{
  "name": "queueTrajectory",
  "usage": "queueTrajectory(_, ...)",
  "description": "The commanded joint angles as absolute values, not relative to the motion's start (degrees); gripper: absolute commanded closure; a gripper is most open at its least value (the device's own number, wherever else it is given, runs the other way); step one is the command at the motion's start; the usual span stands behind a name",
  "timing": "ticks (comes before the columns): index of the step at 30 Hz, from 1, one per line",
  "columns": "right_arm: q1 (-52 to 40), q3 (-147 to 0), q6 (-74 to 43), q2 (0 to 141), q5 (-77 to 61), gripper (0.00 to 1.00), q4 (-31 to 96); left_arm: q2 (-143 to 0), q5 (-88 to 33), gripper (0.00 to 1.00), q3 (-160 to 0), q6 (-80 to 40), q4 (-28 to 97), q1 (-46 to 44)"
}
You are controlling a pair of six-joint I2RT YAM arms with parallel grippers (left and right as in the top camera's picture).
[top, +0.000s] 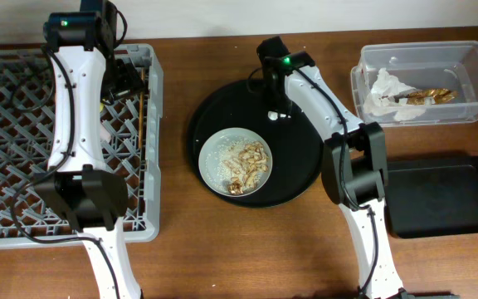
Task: Sort waste into correct bins and load items into the dishwasher rack
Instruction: 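Grasp the white tissue on the tray and drop it into the clear bin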
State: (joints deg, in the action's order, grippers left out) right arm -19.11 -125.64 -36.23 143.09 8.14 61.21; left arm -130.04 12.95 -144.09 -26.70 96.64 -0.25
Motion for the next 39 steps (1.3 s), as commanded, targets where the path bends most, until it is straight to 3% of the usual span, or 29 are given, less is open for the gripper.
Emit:
queueTrajectory(1, -19.1, -125.3, -36.9, 143.8, 9.3, 0.53, 60.6, -130.3, 13.8, 0.01, -143.8, -27.4, 96.7, -0.5)
queueTrajectory(2, -18.9, -126.4, -36.9, 143.7, 9.3, 0.78, 61.6, -130.3, 13.8, 0.01, -143.8, -27.4, 96.7, -0.4)
queueTrajectory(3, -18.4, -129.0, -36.9, 143.0, 9.3, 0.96, 63.8, -130.3, 13.8, 0.01, -143.8, -27.4, 96.7, -0.3)
queueTrajectory(6, -15.7, -139.1, -36.7, 139.9, 9.8, 0.96, 70.7, -130.3, 13.7, 0.01, -143.8, -27.4, 96.7, -0.4)
queueTrajectory(11, -2.0, -165.8, -34.3, 138.5, 9.9, 0.96, 84.7, -130.3, 13.8, 0.01, -143.8, -27.4, 96.7, -0.3)
queueTrajectory(17, 13.2, -164.8, -34.4, 139.7, 2.3, 0.95, 87.4, -130.3, 13.8, 0.01, -143.8, -27.4, 96.7, -0.3)
queueTrajectory(18, 14.5, -164.0, -34.4, 140.1, 0.5, 0.83, 87.0, -130.3, 13.8, 0.01, -143.8, -27.4, 96.7, -0.3)
queueTrajectory(19, 15.1, -161.6, -34.3, 140.2, 0.5, 0.41, 85.6, -130.3, 13.7, 0.0, -143.8, -27.4, 96.7, -0.4)
queueTrajectory(20, 15.1, -159.9, -34.3, 140.2, 0.5, 0.05, 84.6, -130.3, 13.8, 0.01, -143.8, -27.4, 96.7, -0.4)
queueTrajectory(23, 14.6, -157.2, -34.3, 140.2, 0.4, 0.02, 83.6, -130.3, 13.8, 0.01, -143.8, -27.4, 96.7, -0.4)
queueTrajectory(31, 17.1, -159.8, -34.3, 130.8, 0.2, 0.01, 95.9, -130.3, 13.8, 0.01, -143.8, -27.4, 96.7, -0.3)
queueTrajectory(36, 16.4, -157.7, -24.1, 112.9, -2.5, 0.01, 97.3, -130.3, 13.7, 0.01, -143.8, -27.4, 96.7, -0.4)
queueTrajectory(39, 13.6, -142.9, -19.3, 98.2, -4.3, 0.02, 97.3, -130.3, 13.8, 0.01, -143.8, -27.4, 96.7, -0.3)
